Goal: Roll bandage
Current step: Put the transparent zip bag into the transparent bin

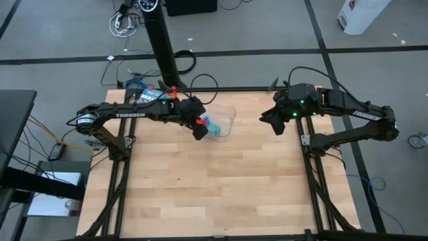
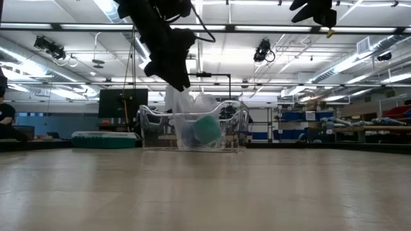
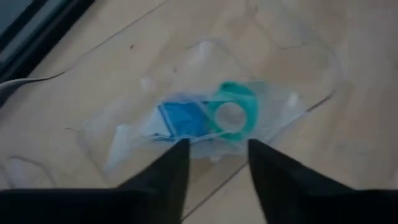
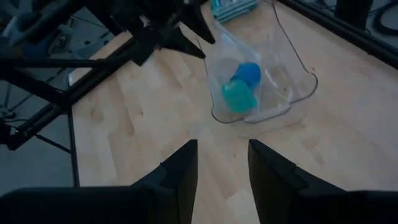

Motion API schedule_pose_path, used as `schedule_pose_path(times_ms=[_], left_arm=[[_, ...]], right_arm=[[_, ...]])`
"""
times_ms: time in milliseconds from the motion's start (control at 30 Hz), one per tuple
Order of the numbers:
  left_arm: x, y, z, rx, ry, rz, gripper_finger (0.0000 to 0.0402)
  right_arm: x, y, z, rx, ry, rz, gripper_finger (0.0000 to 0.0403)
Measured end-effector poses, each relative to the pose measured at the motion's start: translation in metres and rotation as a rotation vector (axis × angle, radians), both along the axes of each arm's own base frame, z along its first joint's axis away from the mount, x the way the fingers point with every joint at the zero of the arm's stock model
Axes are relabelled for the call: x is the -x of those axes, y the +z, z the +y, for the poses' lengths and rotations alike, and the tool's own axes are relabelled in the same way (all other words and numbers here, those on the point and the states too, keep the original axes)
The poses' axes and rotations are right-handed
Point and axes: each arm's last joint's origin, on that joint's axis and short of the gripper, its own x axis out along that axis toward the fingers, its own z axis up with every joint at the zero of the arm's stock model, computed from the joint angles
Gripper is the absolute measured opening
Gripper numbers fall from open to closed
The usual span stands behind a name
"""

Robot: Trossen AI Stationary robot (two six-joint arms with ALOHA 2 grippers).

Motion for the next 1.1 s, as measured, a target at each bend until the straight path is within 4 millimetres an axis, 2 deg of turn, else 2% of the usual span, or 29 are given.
schedule_pose_path(times_ms=[133,233,300,400,533,600,700,800,933,1100], left_arm=[[0.002,-0.001,0.001,-0.028,0.053,0.025,0.0234],[0.003,-0.001,0.002,-0.025,0.080,0.021,0.0261],[0.002,0.003,0.002,-0.006,0.071,0.008,0.0265],[-0.004,0.019,0.000,0.001,0.006,-0.050,0.0259],[-0.016,0.042,-0.008,-0.133,-0.164,-0.141,0.0244],[-0.021,0.046,-0.013,-0.197,-0.246,-0.171,0.0237],[-0.030,0.032,-0.015,-0.169,-0.318,-0.143,0.0225],[-0.039,0.008,-0.012,-0.060,-0.263,-0.071,0.0212],[-0.047,-0.010,-0.004,0.034,-0.208,-0.028,0.0193],[-0.058,-0.033,0.000,0.029,-0.263,0.185,0.0167]], right_arm=[[0.000,0.001,0.000,0.002,-0.001,-0.010,0.0132],[-0.001,0.000,0.000,0.002,-0.001,-0.005,0.0132],[0.000,-0.001,0.000,0.001,-0.003,0.006,0.0132],[-0.001,-0.002,-0.001,-0.002,-0.004,0.021,0.0132],[-0.005,-0.005,-0.001,-0.005,-0.004,0.037,0.0132],[-0.008,-0.006,-0.002,-0.006,-0.004,0.043,0.0132],[-0.013,-0.007,-0.002,-0.011,0.005,0.037,0.0132],[-0.016,-0.008,-0.002,-0.022,0.016,0.037,0.0132],[-0.018,-0.008,-0.001,-0.043,0.019,0.036,0.0132],[-0.018,-0.008,0.001,-0.046,0.029,0.034,0.0132]])
